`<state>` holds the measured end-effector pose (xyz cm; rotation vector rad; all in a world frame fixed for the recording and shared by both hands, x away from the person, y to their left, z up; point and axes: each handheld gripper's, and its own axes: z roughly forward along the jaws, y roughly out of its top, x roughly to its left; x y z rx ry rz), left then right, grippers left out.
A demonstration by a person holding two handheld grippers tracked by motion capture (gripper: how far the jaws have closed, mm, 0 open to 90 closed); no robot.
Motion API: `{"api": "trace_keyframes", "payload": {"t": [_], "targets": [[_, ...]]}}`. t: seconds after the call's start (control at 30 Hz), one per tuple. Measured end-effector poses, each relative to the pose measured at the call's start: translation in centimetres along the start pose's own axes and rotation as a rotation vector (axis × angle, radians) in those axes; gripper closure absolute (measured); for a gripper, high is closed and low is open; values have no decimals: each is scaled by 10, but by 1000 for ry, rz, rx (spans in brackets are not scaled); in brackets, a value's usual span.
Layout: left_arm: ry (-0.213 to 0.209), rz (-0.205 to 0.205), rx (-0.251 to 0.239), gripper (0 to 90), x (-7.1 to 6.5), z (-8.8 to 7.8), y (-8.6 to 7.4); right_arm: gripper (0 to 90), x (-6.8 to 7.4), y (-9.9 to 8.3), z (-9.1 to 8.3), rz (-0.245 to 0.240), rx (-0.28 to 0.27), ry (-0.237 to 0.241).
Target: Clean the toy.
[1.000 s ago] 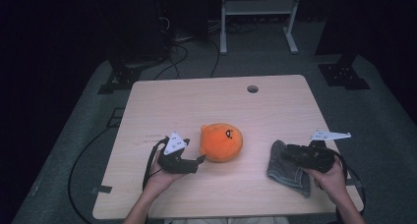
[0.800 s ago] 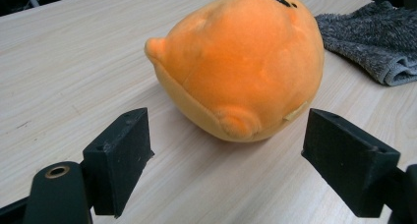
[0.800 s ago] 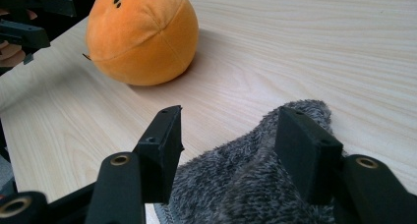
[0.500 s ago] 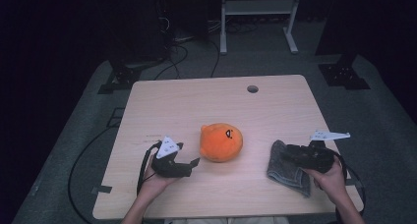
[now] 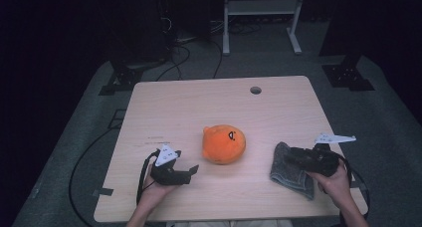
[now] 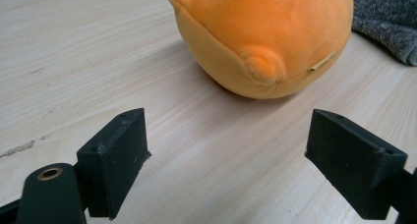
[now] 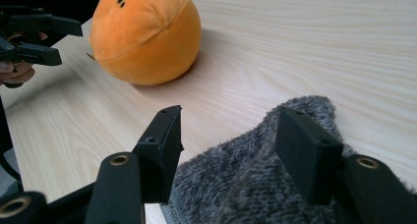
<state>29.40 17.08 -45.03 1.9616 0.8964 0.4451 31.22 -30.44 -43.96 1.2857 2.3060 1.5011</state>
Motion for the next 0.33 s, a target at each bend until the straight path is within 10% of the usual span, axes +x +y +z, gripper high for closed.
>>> {"api": "trace_keyframes", "payload": {"t": [0.33], "targets": [[23,-4,11,127,-1,6,-6,418,1,-7,4,4,7,15]]}}
